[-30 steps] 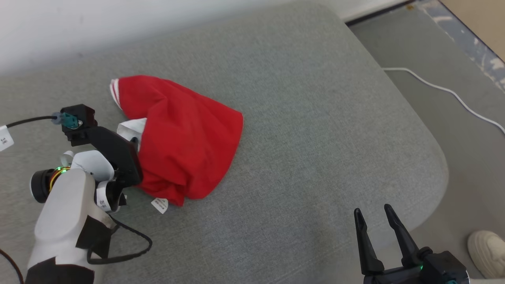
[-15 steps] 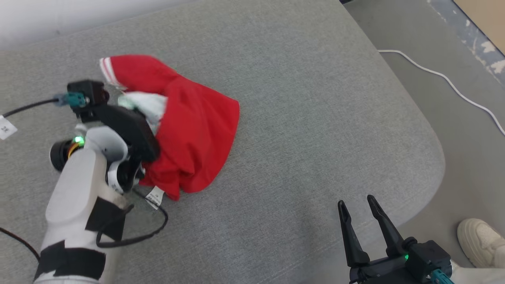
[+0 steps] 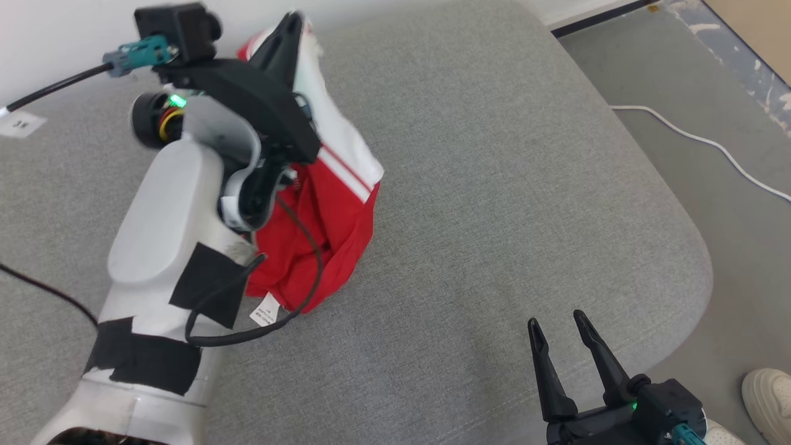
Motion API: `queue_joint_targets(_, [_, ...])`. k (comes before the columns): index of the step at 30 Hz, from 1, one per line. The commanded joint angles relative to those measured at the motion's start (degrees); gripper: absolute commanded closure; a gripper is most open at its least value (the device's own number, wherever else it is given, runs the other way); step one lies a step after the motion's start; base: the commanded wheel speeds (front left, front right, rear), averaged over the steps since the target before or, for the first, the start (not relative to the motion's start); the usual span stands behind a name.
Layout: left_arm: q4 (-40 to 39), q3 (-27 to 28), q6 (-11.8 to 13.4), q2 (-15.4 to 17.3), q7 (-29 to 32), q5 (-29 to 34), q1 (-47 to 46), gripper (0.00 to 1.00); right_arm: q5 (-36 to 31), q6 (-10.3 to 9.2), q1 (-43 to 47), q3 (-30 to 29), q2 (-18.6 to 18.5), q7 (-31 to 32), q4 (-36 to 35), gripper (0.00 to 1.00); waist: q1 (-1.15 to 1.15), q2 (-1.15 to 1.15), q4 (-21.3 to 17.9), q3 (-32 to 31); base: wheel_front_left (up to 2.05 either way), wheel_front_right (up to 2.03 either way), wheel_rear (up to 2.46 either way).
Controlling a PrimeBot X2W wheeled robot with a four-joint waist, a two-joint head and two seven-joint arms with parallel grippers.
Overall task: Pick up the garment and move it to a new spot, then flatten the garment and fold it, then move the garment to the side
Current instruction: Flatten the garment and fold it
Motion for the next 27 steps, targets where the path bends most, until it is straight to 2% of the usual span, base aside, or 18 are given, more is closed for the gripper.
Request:
queue_joint_targets(1, [-1.2, -1.8, -0.4, -0.2, -1.0, -1.8, -1.2, 1.00, -0.1, 0.06, 0.3, 0.1, 0.0, -0.1, 0.2, 0.00, 0.00, -0.01, 0.2, -0.8, 0.00, 0.00, 0.00])
queue_joint_targets(5, [-5.2, -9.9, -0.3, -0.2, -3.7, -8.2, -3.5, 1.00, -0.3, 0.06, 0.5, 0.2, 0.0, 0.0, 0.6, 0.00, 0.00, -0.01, 0.0, -2.0, 0.00, 0.00, 0.00])
queue_joint_targets(9, [-8.6, -15.5, -0.1, -0.2, -10.1, -14.8, -7.0, 1.00, -0.4, 0.06, 0.8, 0.3, 0.0, -0.1, 0.7, 0.00, 0.00, -0.01, 0.1, -3.2, 0.00, 0.00, 0.00])
queue_joint_targets(15, [-10.8, -20.0, 4.2, 0.0, -19.6, -22.5, -10.6, 1.00, -0.6, 0.06, 1.1, -0.6, 0.0, 0.0, 0.2, 0.00, 0.00, -0.01, 3.3, -3.5, 0.00, 0.00, 0.00])
queue_joint_targets(20, [-5.9, -17.9, 7.7, 0.2, -21.6, -23.2, -5.6, 1.00, -1.0, 0.06, 1.4, -1.2, 0.0, 0.0, -0.2, 0.00, 0.00, -0.01, 9.3, -3.1, 0.00, 0.00, 0.00])
queue_joint_targets(21, [-3.4, -16.4, 8.6, 1.0, -21.8, -22.6, -2.7, 1.00, -1.2, 0.06, 1.2, -1.2, 0.0, 0.0, -0.4, 0.00, 0.00, -0.01, 11.8, -3.1, 0.00, 0.00, 0.00])
queue_joint_targets(27, [2.2, -7.0, 12.2, 4.2, -21.9, -20.3, 9.1, 1.00, -1.6, 0.06, 0.5, -0.4, 0.0, 0.4, -0.6, 0.00, 0.00, -0.01, 17.3, -3.4, 0.00, 0.00, 0.00])
